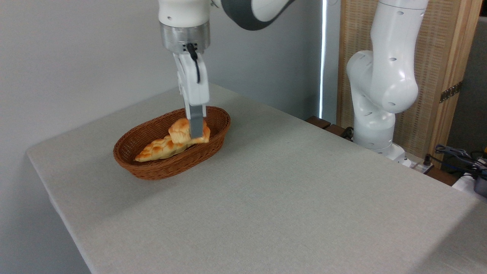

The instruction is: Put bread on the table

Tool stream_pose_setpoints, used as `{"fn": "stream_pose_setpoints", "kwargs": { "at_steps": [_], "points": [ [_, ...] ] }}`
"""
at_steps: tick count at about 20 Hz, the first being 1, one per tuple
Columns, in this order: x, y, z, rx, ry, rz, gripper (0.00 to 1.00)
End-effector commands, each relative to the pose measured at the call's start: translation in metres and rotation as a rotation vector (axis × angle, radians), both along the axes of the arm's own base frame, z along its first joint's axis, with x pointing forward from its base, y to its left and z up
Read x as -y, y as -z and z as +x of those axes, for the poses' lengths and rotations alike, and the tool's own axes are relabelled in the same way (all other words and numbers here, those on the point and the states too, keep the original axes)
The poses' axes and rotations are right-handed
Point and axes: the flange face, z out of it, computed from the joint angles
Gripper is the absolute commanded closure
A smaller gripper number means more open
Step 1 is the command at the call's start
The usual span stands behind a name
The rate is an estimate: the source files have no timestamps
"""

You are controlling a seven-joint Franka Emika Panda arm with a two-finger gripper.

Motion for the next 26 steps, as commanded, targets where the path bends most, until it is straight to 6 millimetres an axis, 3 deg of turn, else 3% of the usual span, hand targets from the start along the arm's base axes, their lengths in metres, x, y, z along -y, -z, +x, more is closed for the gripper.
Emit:
{"fn": "stream_pose_setpoints", "kwargs": {
  "at_steps": [1,8,12,16,22,26],
  "points": [
    [-0.013,0.004,0.021,-0.021,-0.020,0.035,0.71],
    [-0.018,0.035,0.030,-0.067,-0.011,0.124,0.67],
    [-0.019,0.054,0.034,-0.098,-0.003,0.160,0.49],
    [-0.019,0.095,0.035,-0.166,0.008,0.205,0.36],
    [-0.019,0.103,0.036,-0.175,0.006,0.209,0.06],
    [-0.018,0.101,0.037,-0.169,0.007,0.210,0.00]
  ]
}}
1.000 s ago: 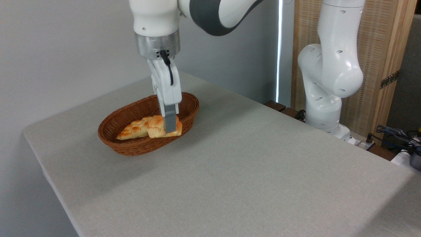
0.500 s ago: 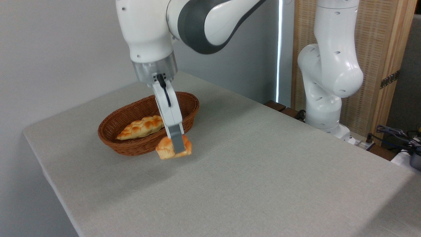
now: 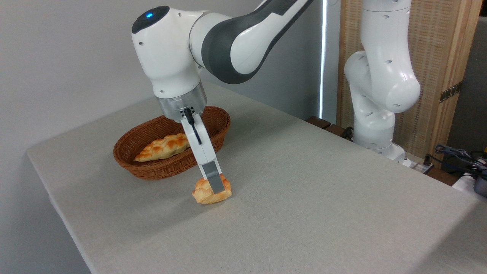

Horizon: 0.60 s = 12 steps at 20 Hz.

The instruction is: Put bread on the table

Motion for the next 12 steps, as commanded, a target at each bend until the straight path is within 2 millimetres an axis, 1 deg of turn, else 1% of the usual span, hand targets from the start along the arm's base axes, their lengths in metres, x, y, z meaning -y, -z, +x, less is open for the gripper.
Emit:
{"fn": "stream_pose_setpoints", "kwargs": {
  "at_steps": [1,4,5,8,10,12],
  "points": [
    [-0.003,-0.007,-0.002,0.001,0.008,0.010,0.00],
    [-0.005,-0.010,-0.002,0.008,0.008,0.015,0.00],
    [-0.008,-0.013,-0.002,0.016,0.020,0.044,0.00],
    [-0.015,-0.037,0.003,0.068,0.032,0.093,0.00],
    [-0.029,-0.049,0.007,0.091,-0.002,0.085,0.00],
    [-0.030,-0.065,0.008,0.119,-0.012,0.076,0.00]
  ]
}}
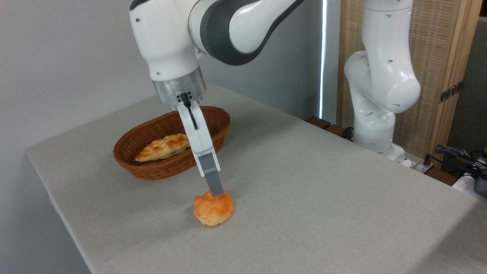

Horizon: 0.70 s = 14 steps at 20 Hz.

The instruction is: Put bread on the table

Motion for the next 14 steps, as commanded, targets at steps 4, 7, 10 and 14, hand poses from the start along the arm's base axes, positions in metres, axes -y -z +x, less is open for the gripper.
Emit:
{"fn": "stream_pose_setpoints", "kwargs": {
  "at_steps": [4,7,10,14],
  "points": [
    [-0.022,-0.060,0.000,0.078,-0.094,-0.062,0.00],
    [-0.019,-0.087,-0.007,0.070,-0.121,-0.073,0.00],
    [-0.028,-0.109,-0.007,0.077,-0.285,-0.083,0.00],
    [-0.020,-0.124,-0.006,0.109,-0.509,-0.113,0.00]
  ]
}}
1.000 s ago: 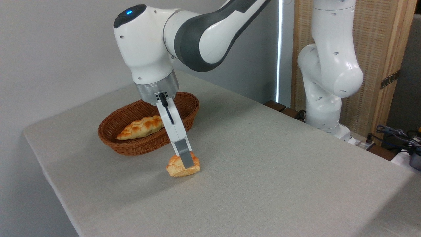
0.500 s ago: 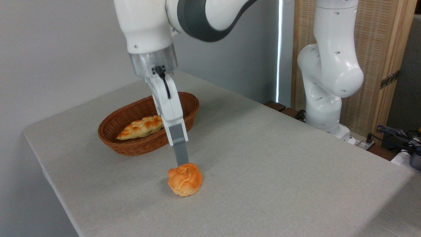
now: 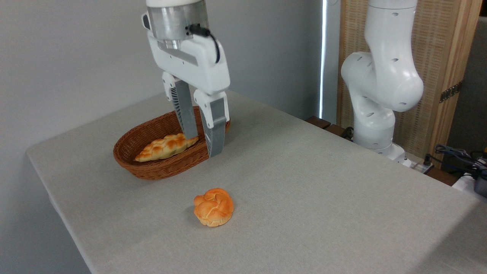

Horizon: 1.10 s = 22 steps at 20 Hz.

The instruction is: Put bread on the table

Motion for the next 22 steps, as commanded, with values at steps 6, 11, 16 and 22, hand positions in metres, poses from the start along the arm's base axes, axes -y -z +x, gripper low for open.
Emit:
{"fn": "stream_pose_setpoints", "kwargs": {
  "at_steps": [6,11,16,22],
  "points": [
    [0.012,-0.004,0.011,-0.008,-0.141,-0.066,0.00],
    [0.026,0.002,0.026,-0.056,-0.130,-0.051,0.00],
    [0.020,-0.009,0.030,-0.045,-0.126,-0.053,0.00],
    [0.020,-0.011,0.029,-0.041,-0.123,-0.044,0.00]
  ]
}}
